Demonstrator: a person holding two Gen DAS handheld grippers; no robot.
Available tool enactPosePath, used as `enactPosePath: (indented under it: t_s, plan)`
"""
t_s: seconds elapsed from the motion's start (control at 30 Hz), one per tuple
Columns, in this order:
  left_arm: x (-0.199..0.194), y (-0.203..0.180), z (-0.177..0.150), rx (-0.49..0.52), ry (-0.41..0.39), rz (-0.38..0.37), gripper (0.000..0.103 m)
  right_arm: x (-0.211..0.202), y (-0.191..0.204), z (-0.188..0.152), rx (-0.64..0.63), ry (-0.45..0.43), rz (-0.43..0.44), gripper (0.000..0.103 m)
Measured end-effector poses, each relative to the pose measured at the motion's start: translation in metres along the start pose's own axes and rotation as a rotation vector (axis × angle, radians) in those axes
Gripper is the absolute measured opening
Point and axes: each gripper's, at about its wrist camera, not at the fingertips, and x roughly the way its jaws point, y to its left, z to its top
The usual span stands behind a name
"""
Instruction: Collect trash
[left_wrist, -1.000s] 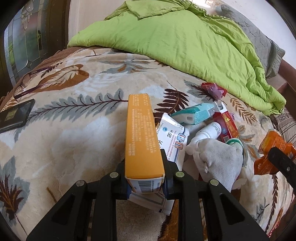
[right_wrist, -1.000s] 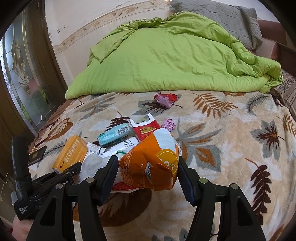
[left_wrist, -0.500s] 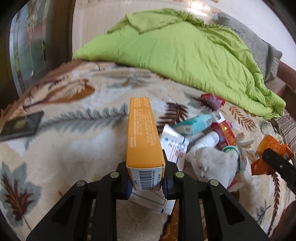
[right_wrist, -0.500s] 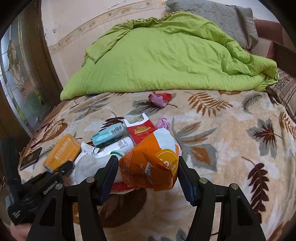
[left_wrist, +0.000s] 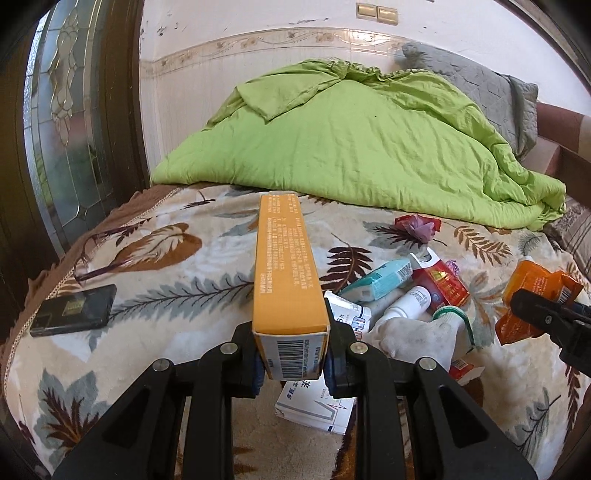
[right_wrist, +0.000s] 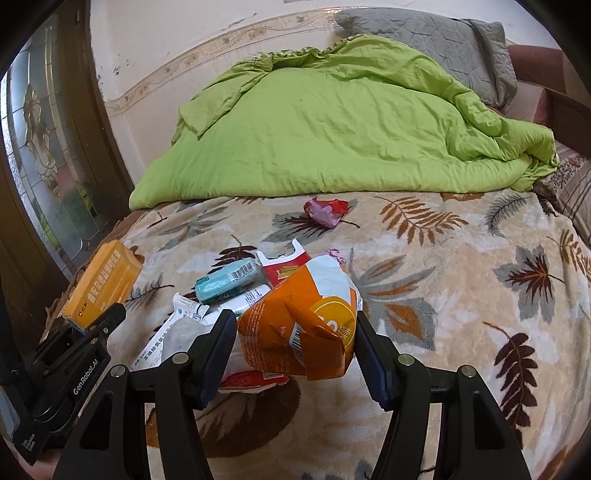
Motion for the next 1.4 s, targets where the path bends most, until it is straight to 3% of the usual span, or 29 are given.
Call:
enactPosePath:
  t_s: [0.4, 1.4]
  plan:
    - [-0.003, -0.010, -0.003, 0.049, -0.016, 0.009, 0.023, -0.001, 0.000, 0.000, 0.000, -0.004, 0.005, 0.067]
    - [0.000, -0.010, -0.006, 0.054, -0.002, 0.015, 0.023, -0.001, -0.003, 0.001, 0.019, 0.000, 0.011, 0.067]
